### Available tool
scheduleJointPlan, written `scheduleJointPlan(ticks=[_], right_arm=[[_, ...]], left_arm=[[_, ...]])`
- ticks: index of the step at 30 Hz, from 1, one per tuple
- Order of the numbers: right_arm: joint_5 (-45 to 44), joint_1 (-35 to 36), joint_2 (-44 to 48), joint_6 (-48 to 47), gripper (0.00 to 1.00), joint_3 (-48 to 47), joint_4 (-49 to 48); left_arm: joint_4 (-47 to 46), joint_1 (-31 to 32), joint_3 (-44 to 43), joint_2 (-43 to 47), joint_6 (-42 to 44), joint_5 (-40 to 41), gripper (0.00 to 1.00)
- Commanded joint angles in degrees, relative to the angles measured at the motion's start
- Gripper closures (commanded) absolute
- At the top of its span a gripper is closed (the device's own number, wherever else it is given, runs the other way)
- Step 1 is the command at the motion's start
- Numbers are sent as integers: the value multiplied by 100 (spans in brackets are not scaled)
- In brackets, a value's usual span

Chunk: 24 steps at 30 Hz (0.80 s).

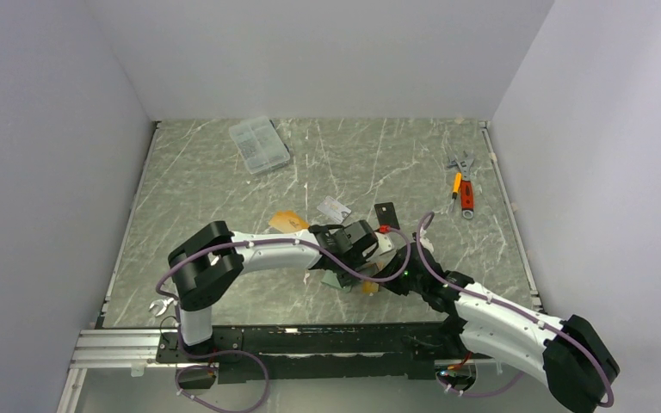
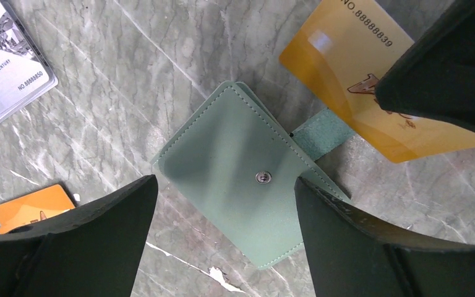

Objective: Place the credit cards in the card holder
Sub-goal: Open the card holder at the center of the board.

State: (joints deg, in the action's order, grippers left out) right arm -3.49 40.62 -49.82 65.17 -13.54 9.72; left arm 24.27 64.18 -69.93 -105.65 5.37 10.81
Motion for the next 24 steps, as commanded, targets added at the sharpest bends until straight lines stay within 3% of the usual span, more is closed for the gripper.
scheduleJointPlan(ticks=[1, 12, 16, 19, 24], right_arm=[[-179, -19, -136, -38, 100, 176, 274], [-206, -18, -85, 84, 100, 494, 209], [-205, -19, -80, 115, 100, 539, 199], [-222, -26, 5, 141, 100, 575, 231], [-236, -14, 113, 199, 100, 644, 286]], left_arm=[[-165, 46, 170, -53, 358, 306, 15], [-19, 33, 45, 526, 803, 260, 50], [29, -4, 127, 639, 941, 306, 55], [106, -37, 136, 744, 964, 338, 53], [339, 33, -85, 541, 744, 36, 29]])
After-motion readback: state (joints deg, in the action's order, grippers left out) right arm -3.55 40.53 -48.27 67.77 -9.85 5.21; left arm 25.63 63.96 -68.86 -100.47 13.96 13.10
